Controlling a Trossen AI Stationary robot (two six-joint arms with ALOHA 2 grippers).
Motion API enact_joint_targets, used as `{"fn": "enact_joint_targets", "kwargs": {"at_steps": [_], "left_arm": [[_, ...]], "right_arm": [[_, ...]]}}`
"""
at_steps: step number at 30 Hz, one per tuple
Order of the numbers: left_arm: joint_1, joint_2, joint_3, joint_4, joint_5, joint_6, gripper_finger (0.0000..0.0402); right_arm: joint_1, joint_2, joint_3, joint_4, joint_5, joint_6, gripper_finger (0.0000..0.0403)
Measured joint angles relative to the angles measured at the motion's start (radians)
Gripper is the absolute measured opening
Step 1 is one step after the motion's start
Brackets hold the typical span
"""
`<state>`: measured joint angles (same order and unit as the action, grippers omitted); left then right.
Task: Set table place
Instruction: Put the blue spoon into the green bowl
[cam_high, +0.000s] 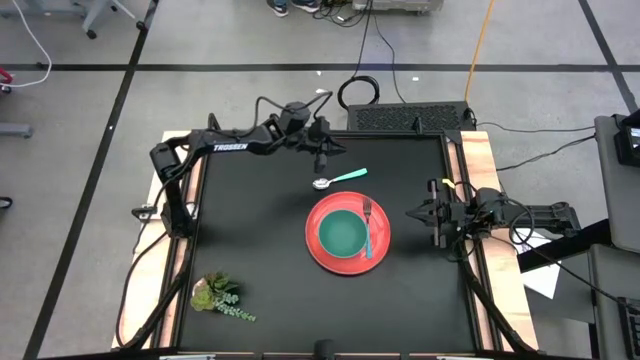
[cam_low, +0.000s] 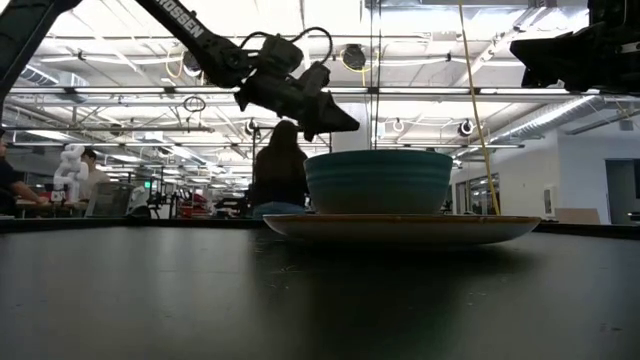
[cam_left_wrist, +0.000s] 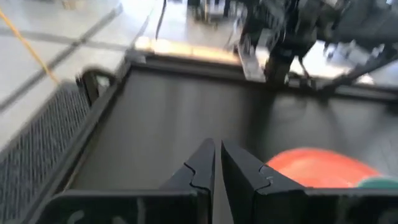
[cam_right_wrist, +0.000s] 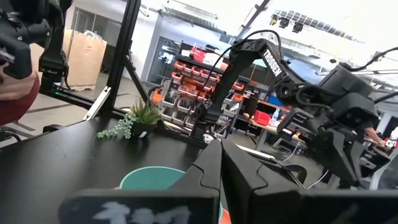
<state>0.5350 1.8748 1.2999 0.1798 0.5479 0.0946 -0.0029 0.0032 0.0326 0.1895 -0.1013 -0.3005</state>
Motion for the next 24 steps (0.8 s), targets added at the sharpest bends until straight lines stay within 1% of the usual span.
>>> {"fn": "enact_joint_targets", "kwargs": {"at_steps": [4,8,14,19,21,24], "left_arm": [[-0.012,0.0,0.09,-0.228,-0.072,0.102,0.0033],[-0.027,0.0,0.152,-0.352,-0.085,0.157,0.0033],[-0.037,0.006,0.161,-0.389,-0.068,0.212,0.0033],[-0.045,0.019,0.161,-0.399,-0.066,0.198,0.0033],[-0.046,0.03,0.163,-0.415,-0.081,0.192,0.0033],[-0.045,0.055,0.203,-0.5,-0.126,0.183,0.0033]], "right_arm": [[0.0,0.0,0.0,0.008,0.0,-0.003,0.0],[0.0,0.0,0.0,0.009,0.0,-0.003,0.0],[0.0,0.0,0.0,0.007,0.0,-0.002,0.0],[0.0,0.004,0.0,0.0,0.0,-0.002,0.0],[0.0,0.004,0.0,0.0,0.0,-0.003,0.0],[0.0,0.004,0.0,0.001,0.0,-0.005,0.0]]}}
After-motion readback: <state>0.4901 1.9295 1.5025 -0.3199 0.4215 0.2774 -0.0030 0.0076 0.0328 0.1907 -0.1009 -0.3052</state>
